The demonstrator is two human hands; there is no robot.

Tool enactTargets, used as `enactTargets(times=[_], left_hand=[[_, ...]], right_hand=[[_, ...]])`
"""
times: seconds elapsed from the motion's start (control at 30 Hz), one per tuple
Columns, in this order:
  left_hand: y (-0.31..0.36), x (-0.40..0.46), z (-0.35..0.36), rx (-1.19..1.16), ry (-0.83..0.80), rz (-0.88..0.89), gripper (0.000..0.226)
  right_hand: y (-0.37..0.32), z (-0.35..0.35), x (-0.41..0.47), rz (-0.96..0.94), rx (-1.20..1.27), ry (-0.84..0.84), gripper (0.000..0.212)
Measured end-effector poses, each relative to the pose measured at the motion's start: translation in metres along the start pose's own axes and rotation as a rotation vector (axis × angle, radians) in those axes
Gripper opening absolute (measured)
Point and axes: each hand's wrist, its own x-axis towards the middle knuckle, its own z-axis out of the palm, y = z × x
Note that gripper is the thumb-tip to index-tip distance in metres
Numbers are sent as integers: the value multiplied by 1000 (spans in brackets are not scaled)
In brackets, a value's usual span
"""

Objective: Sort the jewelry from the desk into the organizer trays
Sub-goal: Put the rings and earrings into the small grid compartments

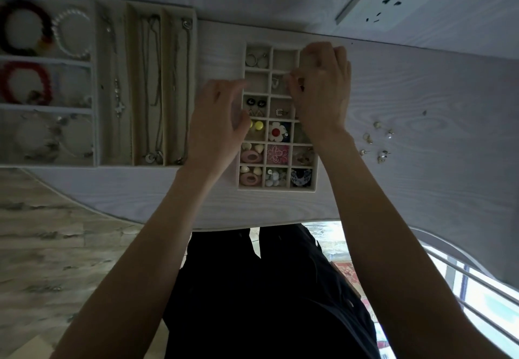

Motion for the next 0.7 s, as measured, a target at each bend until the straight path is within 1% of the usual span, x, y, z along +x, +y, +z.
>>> enactTargets(times=[0.07, 0.1, 0.17, 0.27, 0.4, 0.5, 0.6, 0.7], left_hand=[[6, 9, 3, 142, 29, 132, 28], [9, 15, 6, 207, 34, 184, 25], [13, 26, 11, 330, 31, 232, 23], [18, 34, 15, 474, -2, 290, 29], [17, 35, 16, 564, -29, 322, 33], [19, 35, 20, 618, -50, 320, 32], [19, 37, 22, 644, -36, 333, 27], [17, 37, 21, 641, -44, 325, 29]], right_hand=[[9, -5, -5, 24, 67, 75, 10], [14, -7, -8, 31, 74, 97, 11], [19, -7, -12, 19, 59, 81, 17], [17, -9, -16, -5, 53, 37, 24], [12, -8, -18, -45, 37, -35, 20], [8, -6, -20, -12, 17, -77, 18], [6, -3, -24, -1, -13, -71, 26], [8, -2, -26, -25, -36, -57, 25]])
